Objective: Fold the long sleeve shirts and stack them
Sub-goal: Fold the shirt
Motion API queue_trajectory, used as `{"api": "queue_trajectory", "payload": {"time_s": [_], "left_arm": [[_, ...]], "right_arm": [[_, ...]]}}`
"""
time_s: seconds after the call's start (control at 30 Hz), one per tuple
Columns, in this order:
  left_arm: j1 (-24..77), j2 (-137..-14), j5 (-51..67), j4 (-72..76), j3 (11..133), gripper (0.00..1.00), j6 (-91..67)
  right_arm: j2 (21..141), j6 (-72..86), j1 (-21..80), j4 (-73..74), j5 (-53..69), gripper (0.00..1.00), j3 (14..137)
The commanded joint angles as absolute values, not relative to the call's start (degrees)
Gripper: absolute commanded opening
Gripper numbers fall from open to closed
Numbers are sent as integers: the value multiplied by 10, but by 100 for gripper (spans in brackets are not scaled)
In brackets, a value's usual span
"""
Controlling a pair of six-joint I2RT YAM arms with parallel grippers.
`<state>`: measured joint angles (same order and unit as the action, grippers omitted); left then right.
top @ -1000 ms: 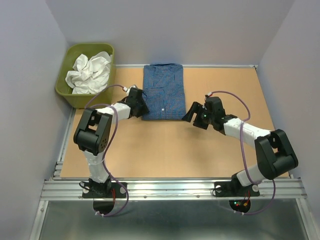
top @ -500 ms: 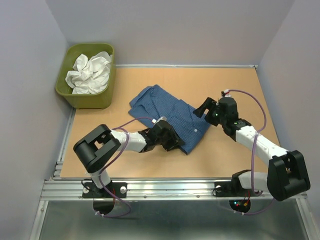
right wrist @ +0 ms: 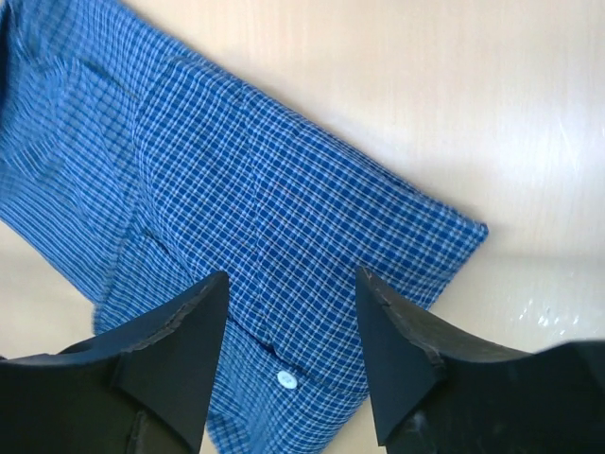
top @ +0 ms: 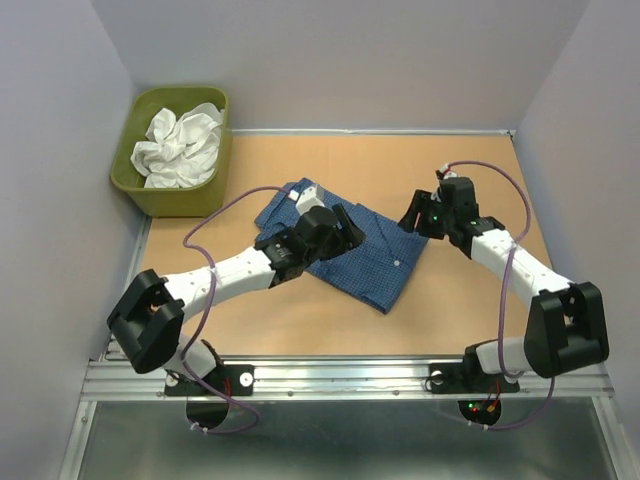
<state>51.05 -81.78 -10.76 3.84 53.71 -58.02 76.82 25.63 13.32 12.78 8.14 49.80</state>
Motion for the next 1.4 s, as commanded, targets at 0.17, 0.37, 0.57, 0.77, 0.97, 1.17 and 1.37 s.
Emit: {"api": "queue_trajectory", "payload": {"time_s": [0.17,0.37,0.57,0.77,0.97,1.17,1.37], "left_arm": [[470,-954,-127,-20,641,70,-415],[468,-1012,-109,-11,665,70,-417],[465,-1041,-83,-4,633,69,-456],[459,-1047,-51,33,583,66,-492],[457,-1039,-42,49,555,65,-504],[456,-1029,-47,49,552,65,-505],[457,-1022,-47,51,549,65,-507]], "right_arm": [[853,122,239,171,-41,59,627],[940,102,300,173,-148,59,664],[1005,91,335,176,-263,61,681],[1036,76,352,181,-397,61,686],[1027,70,352,185,-432,60,691],[1041,54,352,187,-463,58,697],[1033,48,352,190,-425,58,706]]}}
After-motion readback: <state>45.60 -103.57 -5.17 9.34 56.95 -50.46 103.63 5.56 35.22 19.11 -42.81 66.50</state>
